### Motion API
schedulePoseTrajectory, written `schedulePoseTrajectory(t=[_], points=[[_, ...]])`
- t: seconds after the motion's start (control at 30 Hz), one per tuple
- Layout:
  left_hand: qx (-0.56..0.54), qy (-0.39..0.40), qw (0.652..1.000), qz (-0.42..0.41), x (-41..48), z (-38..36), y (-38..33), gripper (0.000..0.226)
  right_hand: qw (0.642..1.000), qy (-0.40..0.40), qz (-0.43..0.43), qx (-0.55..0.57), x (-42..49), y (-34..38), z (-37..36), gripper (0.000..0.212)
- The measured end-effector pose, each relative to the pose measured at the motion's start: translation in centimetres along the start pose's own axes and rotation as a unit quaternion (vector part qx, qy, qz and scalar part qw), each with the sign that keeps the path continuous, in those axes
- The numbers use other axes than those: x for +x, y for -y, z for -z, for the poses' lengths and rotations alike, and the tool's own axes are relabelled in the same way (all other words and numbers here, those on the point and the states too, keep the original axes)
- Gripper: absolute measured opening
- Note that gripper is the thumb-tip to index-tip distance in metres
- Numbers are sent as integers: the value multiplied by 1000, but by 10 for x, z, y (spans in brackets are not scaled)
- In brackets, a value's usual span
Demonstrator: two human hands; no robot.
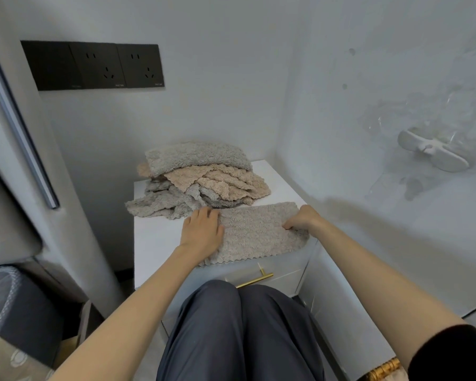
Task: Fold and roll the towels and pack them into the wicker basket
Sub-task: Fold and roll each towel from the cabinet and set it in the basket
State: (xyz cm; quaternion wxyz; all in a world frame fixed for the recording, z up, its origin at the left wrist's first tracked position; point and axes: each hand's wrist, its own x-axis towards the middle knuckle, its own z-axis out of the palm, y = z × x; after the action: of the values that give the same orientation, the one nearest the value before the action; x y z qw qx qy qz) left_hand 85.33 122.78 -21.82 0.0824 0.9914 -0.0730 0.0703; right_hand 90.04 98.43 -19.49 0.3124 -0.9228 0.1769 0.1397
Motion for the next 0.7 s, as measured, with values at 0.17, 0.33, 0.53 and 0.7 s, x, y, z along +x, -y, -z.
schedulePoseTrajectory(t=[0.17,0.33,0.53,0.7], points=[[5,66,997,26,11,0,15,50,998,7,33,62,-7,6,8,30],[-25,70,996,52,22,6,25,39,982,-67,157,-77,-23,21,29,23],[-205,135,968,45,11,28,39,34,915,-244,279,-157,-41,64,38,31],[-527,212,803,182,-15,41,49,18,912,-206,351,-44,-34,132,29,31]])
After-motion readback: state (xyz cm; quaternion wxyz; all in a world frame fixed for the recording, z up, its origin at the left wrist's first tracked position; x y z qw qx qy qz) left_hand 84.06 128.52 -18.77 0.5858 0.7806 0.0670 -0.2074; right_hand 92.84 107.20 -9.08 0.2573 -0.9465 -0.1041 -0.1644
